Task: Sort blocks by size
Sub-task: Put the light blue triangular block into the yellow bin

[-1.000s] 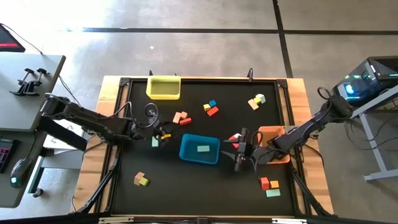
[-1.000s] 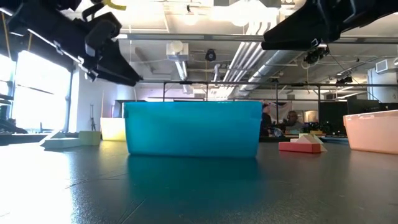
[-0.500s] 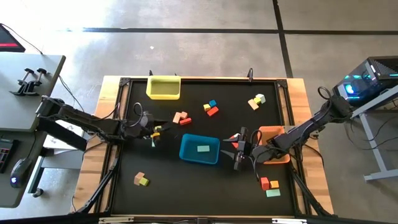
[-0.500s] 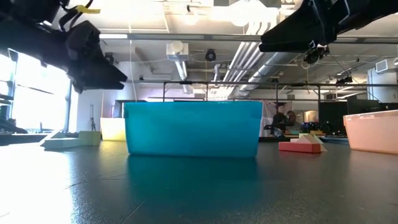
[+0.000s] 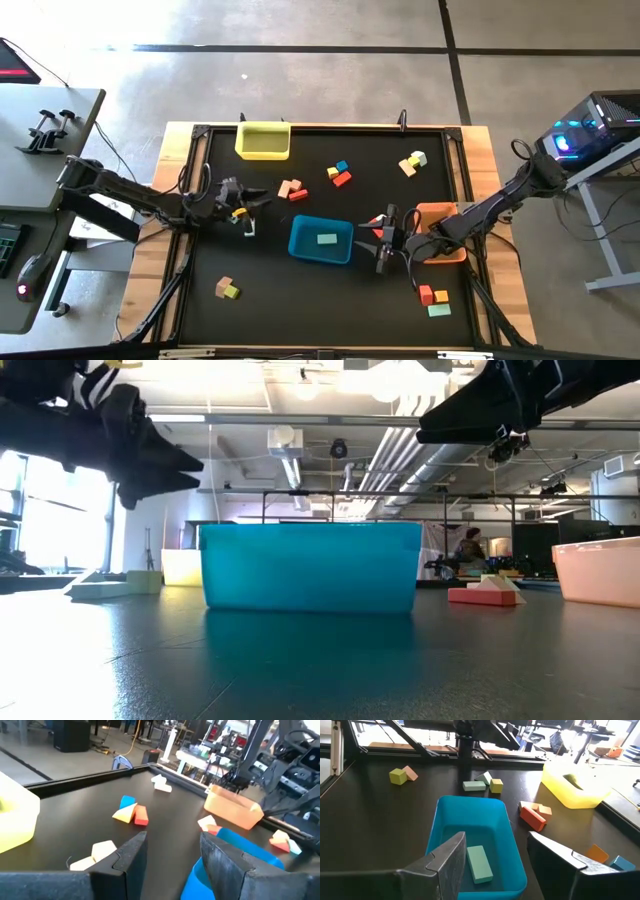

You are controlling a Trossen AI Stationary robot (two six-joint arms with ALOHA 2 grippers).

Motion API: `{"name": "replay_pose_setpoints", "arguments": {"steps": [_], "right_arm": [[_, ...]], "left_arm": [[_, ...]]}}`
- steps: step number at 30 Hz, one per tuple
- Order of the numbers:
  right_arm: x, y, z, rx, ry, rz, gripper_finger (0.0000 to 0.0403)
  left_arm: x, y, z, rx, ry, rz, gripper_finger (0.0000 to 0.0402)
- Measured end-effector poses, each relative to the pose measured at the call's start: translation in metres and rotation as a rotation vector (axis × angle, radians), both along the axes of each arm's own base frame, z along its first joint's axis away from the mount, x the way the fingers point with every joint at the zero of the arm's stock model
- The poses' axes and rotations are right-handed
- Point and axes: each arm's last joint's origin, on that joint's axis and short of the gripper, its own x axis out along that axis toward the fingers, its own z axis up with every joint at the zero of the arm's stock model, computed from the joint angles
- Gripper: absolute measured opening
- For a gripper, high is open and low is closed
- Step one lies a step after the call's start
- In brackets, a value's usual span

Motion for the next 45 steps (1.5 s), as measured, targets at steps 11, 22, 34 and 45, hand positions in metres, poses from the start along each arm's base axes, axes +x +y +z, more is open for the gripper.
{"name": "replay_pose_setpoints", "arguments": {"steps": [11,22,34,45], "right_arm": [[0.0,0.0,0.0,0.0,0.0,0.0,0.0208],[0.0,-0.001,0.0,0.0,0.0,-0.002,0.0208],[0.001,-0.001,0.0,-0.008,0.002,-0.004,0.0208],[0.001,-0.001,0.0,-0.008,0.002,-0.004,0.0208]], "left_arm": [[0.004,-0.005,0.006,0.004,0.014,-0.087,0.0165],[0.0,-0.018,0.045,-0.165,0.582,0.052,0.0122],[-0.016,-0.029,0.017,-0.329,0.819,0.326,0.0066],[-0.012,-0.03,0.008,-0.358,0.835,0.409,0.016]]}}
